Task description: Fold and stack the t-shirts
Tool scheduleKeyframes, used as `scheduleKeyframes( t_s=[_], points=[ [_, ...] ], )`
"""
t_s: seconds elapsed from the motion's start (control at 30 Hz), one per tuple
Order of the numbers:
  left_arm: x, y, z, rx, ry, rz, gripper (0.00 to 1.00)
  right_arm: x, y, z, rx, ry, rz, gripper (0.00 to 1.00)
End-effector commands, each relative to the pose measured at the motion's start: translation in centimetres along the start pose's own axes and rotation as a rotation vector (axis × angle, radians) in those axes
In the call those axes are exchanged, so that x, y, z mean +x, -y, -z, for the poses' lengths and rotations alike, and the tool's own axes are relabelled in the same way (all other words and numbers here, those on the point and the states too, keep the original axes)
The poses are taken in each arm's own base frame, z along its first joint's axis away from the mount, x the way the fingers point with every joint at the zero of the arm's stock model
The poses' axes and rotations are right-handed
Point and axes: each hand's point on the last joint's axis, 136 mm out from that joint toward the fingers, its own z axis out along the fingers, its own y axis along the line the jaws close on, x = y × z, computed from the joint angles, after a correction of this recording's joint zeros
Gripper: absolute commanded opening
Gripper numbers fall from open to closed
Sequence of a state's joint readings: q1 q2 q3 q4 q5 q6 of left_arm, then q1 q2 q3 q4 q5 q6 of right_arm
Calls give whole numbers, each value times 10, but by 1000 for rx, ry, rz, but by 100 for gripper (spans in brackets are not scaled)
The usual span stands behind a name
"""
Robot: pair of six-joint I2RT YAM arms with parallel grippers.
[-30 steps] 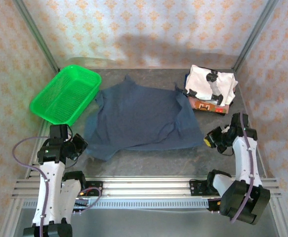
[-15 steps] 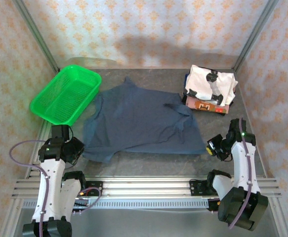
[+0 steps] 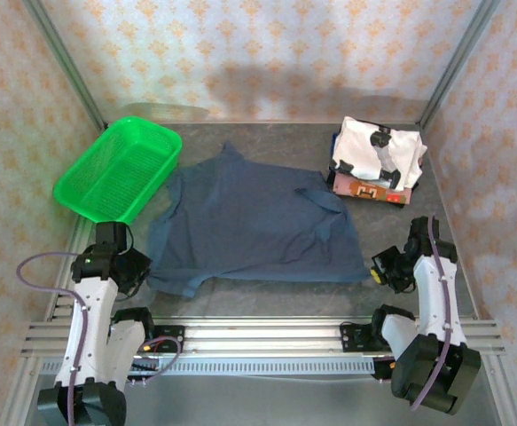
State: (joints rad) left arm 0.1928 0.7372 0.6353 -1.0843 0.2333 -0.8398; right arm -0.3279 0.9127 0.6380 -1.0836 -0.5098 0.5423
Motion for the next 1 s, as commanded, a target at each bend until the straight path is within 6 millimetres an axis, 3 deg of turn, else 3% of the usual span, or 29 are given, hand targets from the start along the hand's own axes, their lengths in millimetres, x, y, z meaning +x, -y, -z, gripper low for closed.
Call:
scheduleKeyframes(
  t_s=[0.0,0.2,0.3,0.4,0.47,0.53,0.63,0.73,0.83,0.97],
  points=[
    [-4,-7,-5,-46,38,2,0,-9,6,-4,34,49,-18,0],
    [-10,-9,-4,-58,82,25,0,-5,10,-14,25,34,-37,0],
    [-14,12,3,57,102,42,0,-8,-7,-3,-37,45,-21,0],
    [-37,45,50,210,217,32,0,-16,-59,39,-244,105,28,0],
    [-60,71,109,333,359,-6,0,-17,-95,77,-363,139,90,0],
    [-79,84,163,374,474,-36,0,-14,-121,110,-437,160,147,0],
    [-95,112,229,467,570,-94,0,-9,-144,151,-498,194,199,0],
    [-103,134,279,577,636,-115,0,-5,-161,191,-572,249,223,0],
    [-108,144,303,626,678,-122,0,-1,-177,216,-629,254,249,0],
    [-110,157,302,663,658,-127,0,-1,-192,222,-646,242,269,0]
  ],
)
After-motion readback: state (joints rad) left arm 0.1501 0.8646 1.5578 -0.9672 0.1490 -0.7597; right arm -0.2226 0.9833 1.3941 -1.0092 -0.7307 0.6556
